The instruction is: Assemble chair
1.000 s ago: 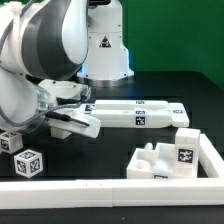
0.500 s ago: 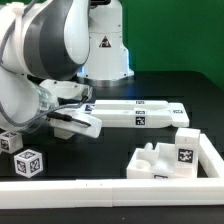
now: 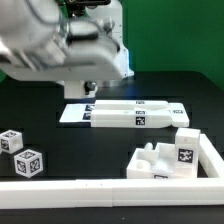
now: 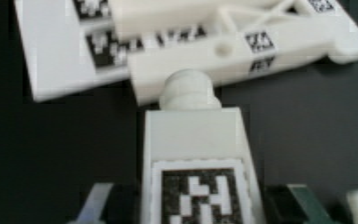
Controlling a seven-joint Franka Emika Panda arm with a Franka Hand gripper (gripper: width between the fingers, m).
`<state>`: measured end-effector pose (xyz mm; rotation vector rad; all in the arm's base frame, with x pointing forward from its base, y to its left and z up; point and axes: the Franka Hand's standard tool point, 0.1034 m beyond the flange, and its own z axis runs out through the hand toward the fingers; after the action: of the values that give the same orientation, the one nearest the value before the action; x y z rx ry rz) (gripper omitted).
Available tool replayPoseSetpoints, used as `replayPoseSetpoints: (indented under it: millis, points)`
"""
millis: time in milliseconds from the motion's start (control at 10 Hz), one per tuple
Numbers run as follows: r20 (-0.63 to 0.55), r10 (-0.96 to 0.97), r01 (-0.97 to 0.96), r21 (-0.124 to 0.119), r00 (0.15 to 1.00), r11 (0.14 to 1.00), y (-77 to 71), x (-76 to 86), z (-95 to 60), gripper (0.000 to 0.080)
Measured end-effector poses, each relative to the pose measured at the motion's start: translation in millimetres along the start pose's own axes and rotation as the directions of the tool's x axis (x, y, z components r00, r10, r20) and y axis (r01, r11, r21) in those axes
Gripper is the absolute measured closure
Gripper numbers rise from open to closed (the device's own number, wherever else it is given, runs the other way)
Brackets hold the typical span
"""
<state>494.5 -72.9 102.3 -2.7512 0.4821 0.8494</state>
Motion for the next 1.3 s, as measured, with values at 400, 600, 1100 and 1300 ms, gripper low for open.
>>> replayPoseSetpoints:
  millis: [400,600,1100,1300]
  points:
    - [-0.253,-0.004,0.003,-0.007,0.967,1.000,-23.7,12.4,-15.7,0.0518]
    - [-0.416,-0.070,0.068,-0.020,0.907,0.998,-69.0,36.0,-49.5,0.0518]
    - [-0.714,-0.102,0.082,-0.062,0.693,0.995,-73.0,53.8,-60.6,0.0518]
    - [-0.831,-0.102,0.089,-0.063,0.547,0.994,-117.8,65.2,-56.2,0.0518]
